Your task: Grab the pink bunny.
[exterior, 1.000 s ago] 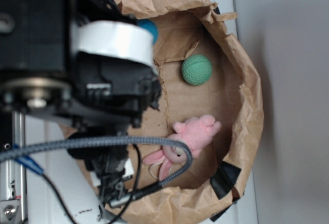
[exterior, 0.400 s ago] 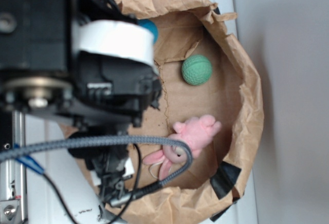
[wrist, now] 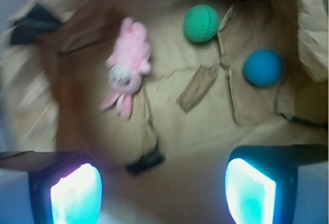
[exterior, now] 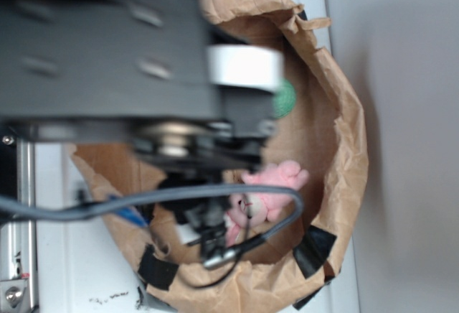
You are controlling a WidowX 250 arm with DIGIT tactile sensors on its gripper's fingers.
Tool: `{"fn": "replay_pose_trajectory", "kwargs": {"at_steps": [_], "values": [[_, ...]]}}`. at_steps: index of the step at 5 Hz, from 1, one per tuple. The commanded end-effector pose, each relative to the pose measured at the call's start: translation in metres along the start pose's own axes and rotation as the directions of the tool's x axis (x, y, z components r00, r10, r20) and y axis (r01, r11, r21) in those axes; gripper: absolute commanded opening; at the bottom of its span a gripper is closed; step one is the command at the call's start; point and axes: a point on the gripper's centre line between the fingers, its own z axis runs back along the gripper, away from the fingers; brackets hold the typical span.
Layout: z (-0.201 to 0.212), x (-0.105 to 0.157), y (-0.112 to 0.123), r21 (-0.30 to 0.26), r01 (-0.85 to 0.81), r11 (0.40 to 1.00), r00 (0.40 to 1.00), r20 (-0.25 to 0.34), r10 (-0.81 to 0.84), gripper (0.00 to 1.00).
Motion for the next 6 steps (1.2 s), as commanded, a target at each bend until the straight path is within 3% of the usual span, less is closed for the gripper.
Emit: {"fn": "replay_pose_trajectory", "kwargs": {"at_steps": [1, 3, 5, 6], "values": [[-0.031, 0.051, 0.003, -0.099, -0.096, 0.99, 0.99, 0.093, 0.105, 1.0], [-0.073, 0.07, -0.009, -0.137, -0.127, 0.982, 0.975, 0.166, 0.149, 1.0], [-0.067, 0.04, -0.044, -0.205, -0.024, 0.978, 0.989, 0.136, 0.053, 1.0], [-0.075, 0.024, -0.059, -0.188, -0.01, 0.982, 0.987, 0.154, 0.04, 1.0]]}}
